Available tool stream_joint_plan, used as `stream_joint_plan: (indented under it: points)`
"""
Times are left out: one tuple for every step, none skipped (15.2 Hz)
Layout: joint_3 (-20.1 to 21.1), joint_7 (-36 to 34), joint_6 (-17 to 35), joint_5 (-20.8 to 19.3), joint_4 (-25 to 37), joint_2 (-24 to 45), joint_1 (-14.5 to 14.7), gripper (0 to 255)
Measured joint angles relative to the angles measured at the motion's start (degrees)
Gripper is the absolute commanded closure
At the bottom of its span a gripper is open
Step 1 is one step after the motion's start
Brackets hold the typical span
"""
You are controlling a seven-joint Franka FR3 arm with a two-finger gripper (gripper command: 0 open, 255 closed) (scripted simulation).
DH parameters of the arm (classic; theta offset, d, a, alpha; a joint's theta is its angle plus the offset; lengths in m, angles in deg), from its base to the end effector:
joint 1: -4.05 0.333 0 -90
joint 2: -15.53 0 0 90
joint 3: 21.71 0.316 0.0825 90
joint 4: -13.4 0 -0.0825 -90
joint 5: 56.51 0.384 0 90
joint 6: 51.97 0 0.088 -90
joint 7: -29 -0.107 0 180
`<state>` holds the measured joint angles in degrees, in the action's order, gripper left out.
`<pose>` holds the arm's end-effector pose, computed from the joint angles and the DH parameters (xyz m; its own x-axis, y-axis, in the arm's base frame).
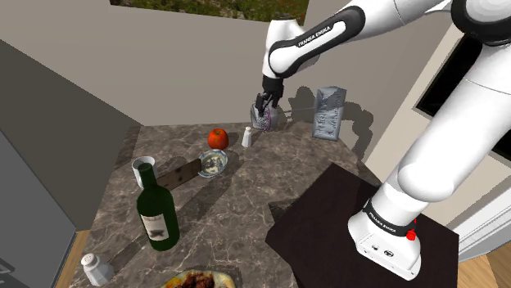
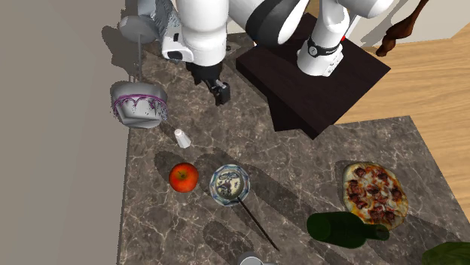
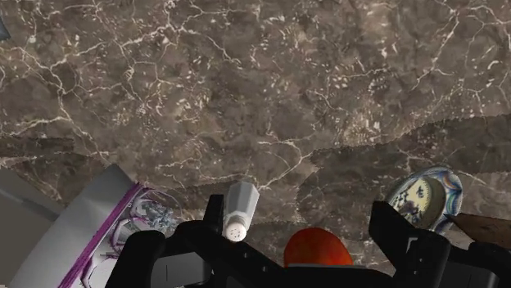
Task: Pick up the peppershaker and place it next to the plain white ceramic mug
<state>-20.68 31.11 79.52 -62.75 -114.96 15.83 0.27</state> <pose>0.5281 -0.0277 0.3707 0.9972 0.0608 0.0432 0.0569 -0.9946 0.0864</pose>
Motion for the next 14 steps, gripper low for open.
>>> stream_joint_plan:
  points:
    - [-0.08,-0.13,1.09,-0.25,1.30,2.47,-0.08,0]
    - [-0.31,0.15,1.72,-0.38,3.05,4.92,-0.31,0]
    - [-0.40,0.04,2.46,-0.56,4.37,7.06,-0.37,0]
    - [-0.45,-0.09,3.07,-0.70,5.39,8.79,-0.38,0]
    - [-0.55,-0.13,3.73,-0.84,7.09,11.19,-0.44,0]
    - [-0.73,0.01,4.59,-0.99,8.50,13.54,-0.62,0]
    - [-0.77,-0.16,4.84,-1.08,10.37,15.79,-0.57,0]
    - [-0.89,-0.07,5.26,-1.17,12.00,17.90,-0.68,0]
    - [-1.01,-0.03,5.79,-1.26,13.82,20.30,-0.76,0]
    - [-1.13,0.13,6.11,-1.30,15.42,22.31,-0.92,0]
    - [-1.23,0.28,6.15,-1.32,17.19,24.20,-1.05,0]
    - [-1.32,0.26,6.39,-1.36,19.20,26.50,-1.07,0]
    - [-1.44,0.32,6.88,-1.42,21.23,29.07,-1.18,0]
    - [-1.51,0.20,6.99,-1.47,23.52,31.58,-1.12,0]
